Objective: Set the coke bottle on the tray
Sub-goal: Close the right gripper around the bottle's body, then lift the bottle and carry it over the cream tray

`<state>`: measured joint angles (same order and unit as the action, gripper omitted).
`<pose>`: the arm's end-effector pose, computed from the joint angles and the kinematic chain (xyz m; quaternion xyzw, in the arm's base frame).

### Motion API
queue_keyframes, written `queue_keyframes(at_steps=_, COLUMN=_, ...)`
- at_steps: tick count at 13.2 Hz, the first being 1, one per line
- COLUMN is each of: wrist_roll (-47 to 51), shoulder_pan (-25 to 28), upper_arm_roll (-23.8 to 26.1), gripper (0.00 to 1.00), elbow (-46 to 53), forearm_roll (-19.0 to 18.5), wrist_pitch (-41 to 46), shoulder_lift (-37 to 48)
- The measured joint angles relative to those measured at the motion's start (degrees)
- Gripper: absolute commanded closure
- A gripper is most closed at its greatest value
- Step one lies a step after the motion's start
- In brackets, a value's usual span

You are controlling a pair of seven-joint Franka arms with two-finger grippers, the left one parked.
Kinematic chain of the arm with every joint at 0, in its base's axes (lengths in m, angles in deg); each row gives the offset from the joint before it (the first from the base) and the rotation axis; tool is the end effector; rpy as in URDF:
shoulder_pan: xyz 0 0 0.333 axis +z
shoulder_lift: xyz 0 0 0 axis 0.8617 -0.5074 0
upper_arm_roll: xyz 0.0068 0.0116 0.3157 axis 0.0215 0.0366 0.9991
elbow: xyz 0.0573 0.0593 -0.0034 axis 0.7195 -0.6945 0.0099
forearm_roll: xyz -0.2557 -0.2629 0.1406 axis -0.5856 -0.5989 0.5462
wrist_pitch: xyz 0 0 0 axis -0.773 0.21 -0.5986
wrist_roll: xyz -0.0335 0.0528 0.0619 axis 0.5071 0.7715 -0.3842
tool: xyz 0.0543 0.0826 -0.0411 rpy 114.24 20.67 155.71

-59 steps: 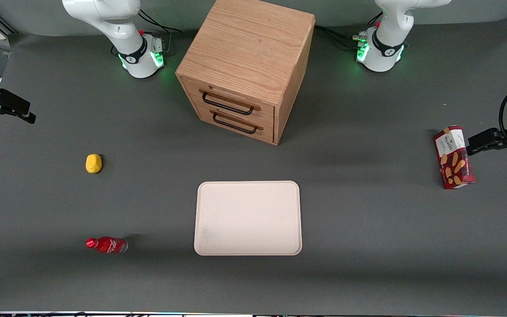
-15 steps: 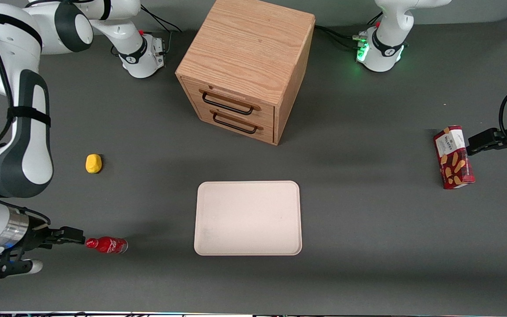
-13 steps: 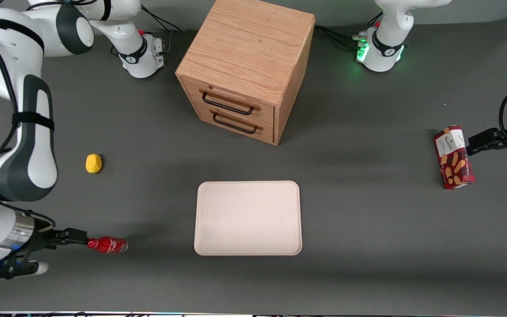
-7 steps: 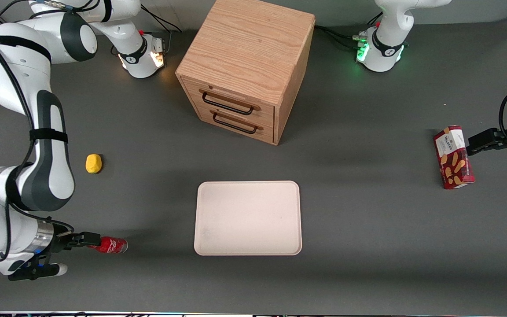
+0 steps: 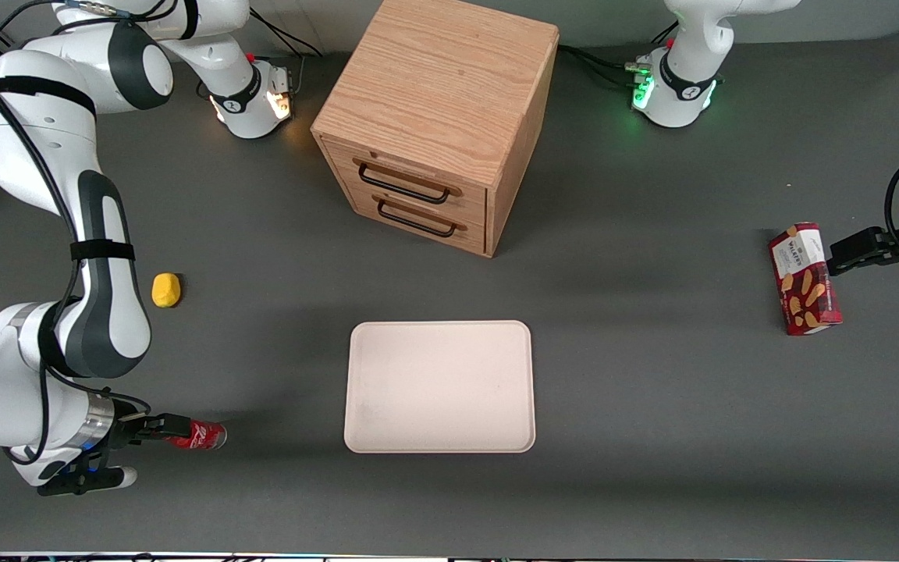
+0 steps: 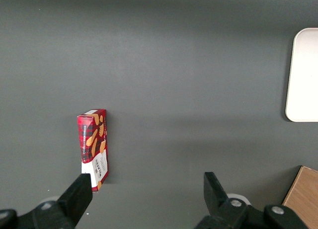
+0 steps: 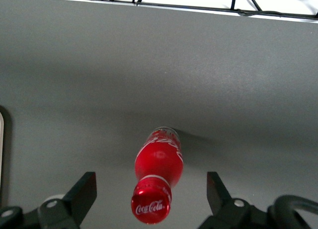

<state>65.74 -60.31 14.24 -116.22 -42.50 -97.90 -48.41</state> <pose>0.7840 -0.0019 0.3299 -0.9980 -0.0447 -0.0399 0.0226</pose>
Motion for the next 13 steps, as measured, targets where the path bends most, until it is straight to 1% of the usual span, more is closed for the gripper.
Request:
queue_keyframes(at_steps=1, wrist_roll=0.0, shoulder_pan=0.0, upper_arm_roll=0.0, gripper=0.83, elbow=0.0, forearm_roll=0.0, wrist_pitch=-0.1, shoulder_lift=0.0)
queue_keyframes(at_steps=2, wrist_roll=0.0, shoulder_pan=0.0, upper_arm_roll=0.0, gripper=0.98, elbow=0.0, forearm_roll=0.0, wrist_pitch=-0.1, shoulder_lift=0.0)
queue_keyframes(at_steps=3, wrist_roll=0.0, shoulder_pan=0.0, upper_arm_roll=0.0, gripper=1.0, elbow=0.0, forearm_roll=-0.3, wrist_pitch=-0.1, shoulder_lift=0.0)
queue_keyframes(at_steps=8, wrist_roll=0.0, shoulder_pan=0.0, upper_arm_roll=0.0, gripper=1.0, elbow=0.1, forearm_roll=-0.9, wrist_pitch=0.6, shoulder_lift=0.1)
queue_keyframes(at_steps=11, wrist_roll=0.0, shoulder_pan=0.1, upper_arm_roll=0.0, gripper=1.0, elbow=1.0, forearm_roll=-1.1, wrist_pitch=8.0, shoulder_lift=2.0)
queue_keyframes(at_steps=13, wrist_roll=0.0, shoulder_pan=0.1, upper_arm_roll=0.0, gripper=1.0, elbow=1.7, forearm_roll=-1.1, wrist_pitch=14.0, shoulder_lift=6.2)
